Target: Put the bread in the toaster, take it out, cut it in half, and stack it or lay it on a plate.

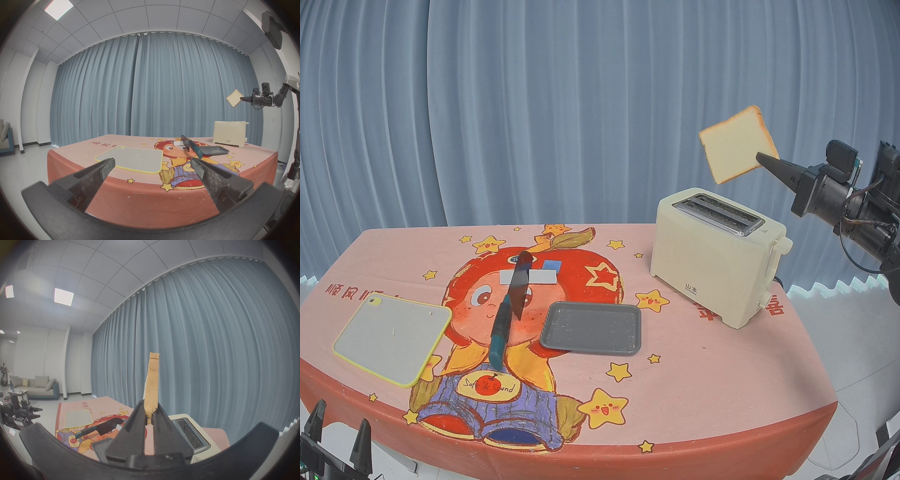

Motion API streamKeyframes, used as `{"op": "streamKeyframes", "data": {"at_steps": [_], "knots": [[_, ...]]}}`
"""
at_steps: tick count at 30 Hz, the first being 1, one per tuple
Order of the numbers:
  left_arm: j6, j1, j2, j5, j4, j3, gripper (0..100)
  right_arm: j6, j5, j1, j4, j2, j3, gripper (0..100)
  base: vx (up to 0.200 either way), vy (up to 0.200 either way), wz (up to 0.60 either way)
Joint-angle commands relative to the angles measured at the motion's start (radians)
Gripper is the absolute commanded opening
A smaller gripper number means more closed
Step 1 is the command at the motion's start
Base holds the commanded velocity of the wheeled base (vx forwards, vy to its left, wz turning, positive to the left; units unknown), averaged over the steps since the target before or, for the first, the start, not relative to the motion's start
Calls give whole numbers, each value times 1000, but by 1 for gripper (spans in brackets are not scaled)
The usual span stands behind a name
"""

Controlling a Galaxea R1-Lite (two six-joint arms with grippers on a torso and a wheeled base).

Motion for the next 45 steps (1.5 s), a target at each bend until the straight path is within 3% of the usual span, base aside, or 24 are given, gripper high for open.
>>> {"op": "streamKeyframes", "data": {"at_steps": [1,14,35,45], "knots": [[0,0,0,1,-1,18,100,2,24,-34,0,12,-5,0,0,0,0],[0,0,0,1,1,18,100,-7,29,-105,-98,156,-41,0,0,0,0],[0,-1,0,1,1,18,100,0,18,-107,-126,201,-28,0,0,0,0],[0,0,0,1,-1,18,100,-21,18,-111,-126,208,1,0,0,0,0]]}}
